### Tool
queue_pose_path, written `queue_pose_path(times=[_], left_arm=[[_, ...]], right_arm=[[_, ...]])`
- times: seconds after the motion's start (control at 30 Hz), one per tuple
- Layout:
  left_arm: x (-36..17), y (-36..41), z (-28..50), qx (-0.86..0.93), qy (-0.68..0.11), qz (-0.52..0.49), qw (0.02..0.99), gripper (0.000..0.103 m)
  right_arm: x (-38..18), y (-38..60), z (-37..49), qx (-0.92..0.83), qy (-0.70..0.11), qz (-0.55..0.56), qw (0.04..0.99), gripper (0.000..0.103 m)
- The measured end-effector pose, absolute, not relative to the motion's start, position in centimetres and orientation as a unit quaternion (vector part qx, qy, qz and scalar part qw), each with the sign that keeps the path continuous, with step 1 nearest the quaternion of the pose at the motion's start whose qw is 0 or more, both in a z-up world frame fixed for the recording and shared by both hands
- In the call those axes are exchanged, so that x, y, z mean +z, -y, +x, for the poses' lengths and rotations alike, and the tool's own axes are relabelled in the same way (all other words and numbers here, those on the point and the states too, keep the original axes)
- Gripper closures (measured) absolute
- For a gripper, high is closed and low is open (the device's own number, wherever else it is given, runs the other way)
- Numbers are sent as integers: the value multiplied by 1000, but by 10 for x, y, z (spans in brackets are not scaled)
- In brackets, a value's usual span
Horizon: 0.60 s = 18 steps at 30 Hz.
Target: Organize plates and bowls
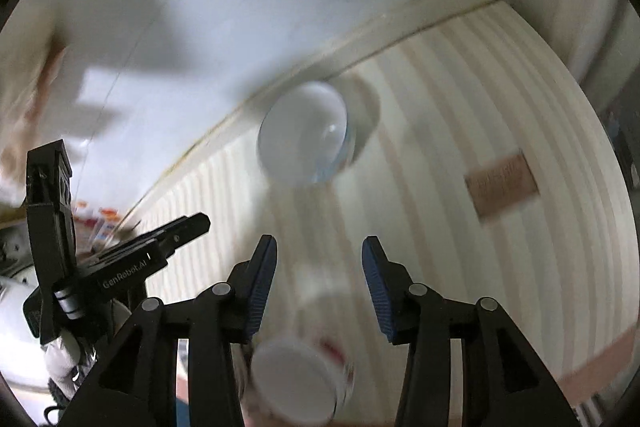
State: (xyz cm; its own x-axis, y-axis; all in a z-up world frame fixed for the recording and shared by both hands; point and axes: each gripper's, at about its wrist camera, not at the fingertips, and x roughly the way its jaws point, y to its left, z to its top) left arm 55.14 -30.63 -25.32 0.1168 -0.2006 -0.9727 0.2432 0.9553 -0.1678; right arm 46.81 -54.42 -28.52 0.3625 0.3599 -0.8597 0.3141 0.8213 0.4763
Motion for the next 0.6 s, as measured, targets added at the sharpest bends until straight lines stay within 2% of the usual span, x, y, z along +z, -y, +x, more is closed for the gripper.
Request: queue_pose_path(times=[0.37,0.4,0.43,0.47,0.5,0.6], left_arm=[[-327,333,609,-155,-686,16,711,73],[-332,336,610,-159,-687,17,709,78],[-334,337,611,-159,-686,21,710,85],[-337,339,610,-161,-684,28,711,86],[-338,340,609,-164,-682,31,712,91],[-337,342,606,-165,-673,41,720,93]], right_arm=[[-369,555,568,0,-594,296,748,57],[-374,555,572,-1,-599,294,744,66],[-380,554,576,-3,-604,289,742,80],[-384,553,580,-3,-608,283,742,86],[-386,551,581,-3,-609,279,743,90],[-387,546,584,-6,-609,263,748,90]])
